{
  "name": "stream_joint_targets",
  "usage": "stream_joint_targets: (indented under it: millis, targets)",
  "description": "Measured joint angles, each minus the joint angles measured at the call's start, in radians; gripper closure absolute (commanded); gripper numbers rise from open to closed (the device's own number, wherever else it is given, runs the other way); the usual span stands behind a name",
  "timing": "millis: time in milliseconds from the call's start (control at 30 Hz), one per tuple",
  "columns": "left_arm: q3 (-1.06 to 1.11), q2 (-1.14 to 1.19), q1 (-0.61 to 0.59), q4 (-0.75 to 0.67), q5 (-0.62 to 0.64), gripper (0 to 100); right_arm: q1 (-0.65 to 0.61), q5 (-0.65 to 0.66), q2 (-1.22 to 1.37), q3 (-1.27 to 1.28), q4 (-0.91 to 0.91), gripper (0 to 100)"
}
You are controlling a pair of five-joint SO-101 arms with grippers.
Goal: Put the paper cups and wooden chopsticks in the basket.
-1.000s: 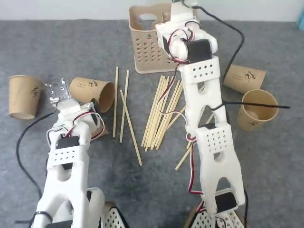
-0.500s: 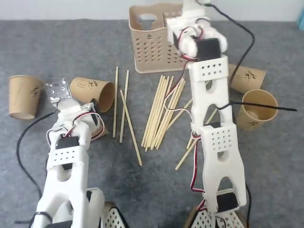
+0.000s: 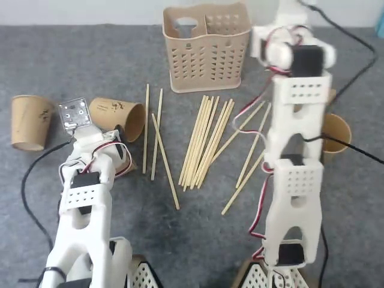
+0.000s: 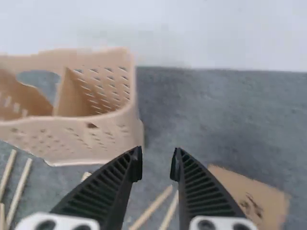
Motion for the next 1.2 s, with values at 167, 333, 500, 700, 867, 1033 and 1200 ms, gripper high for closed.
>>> stream_joint_targets:
  millis: [167, 333, 500, 700, 867, 1033, 1200]
  targets:
    - [0.0, 0.0, 0.0, 0.0, 0.0, 84, 0.103, 0.095, -0.032, 0.0, 0.026, 87.7]
    - [0.0, 0.0, 0.0, 0.0, 0.0, 84, 0.121, 0.167, 0.043, -0.002, -0.075, 87.6]
    - [0.0, 0.0, 0.0, 0.0, 0.0, 84, 0.057, 0.184, 0.137, 0.0, -0.206, 87.9]
    - [0.0, 0.0, 0.0, -0.005, 0.0, 84, -0.002, 0.187, 0.137, 0.0, -0.255, 88.0]
    - [0.0, 0.0, 0.0, -0.028, 0.0, 84, -0.023, 0.057, 0.137, 0.0, -0.23, 88.0]
    - [0.0, 0.002, 0.0, -0.028, 0.0, 84, -0.023, -0.15, 0.137, 0.0, -0.135, 88.0]
    - [0.0, 0.002, 0.0, -0.028, 0.0, 84, -0.077, -0.226, 0.089, 0.0, 0.021, 88.0]
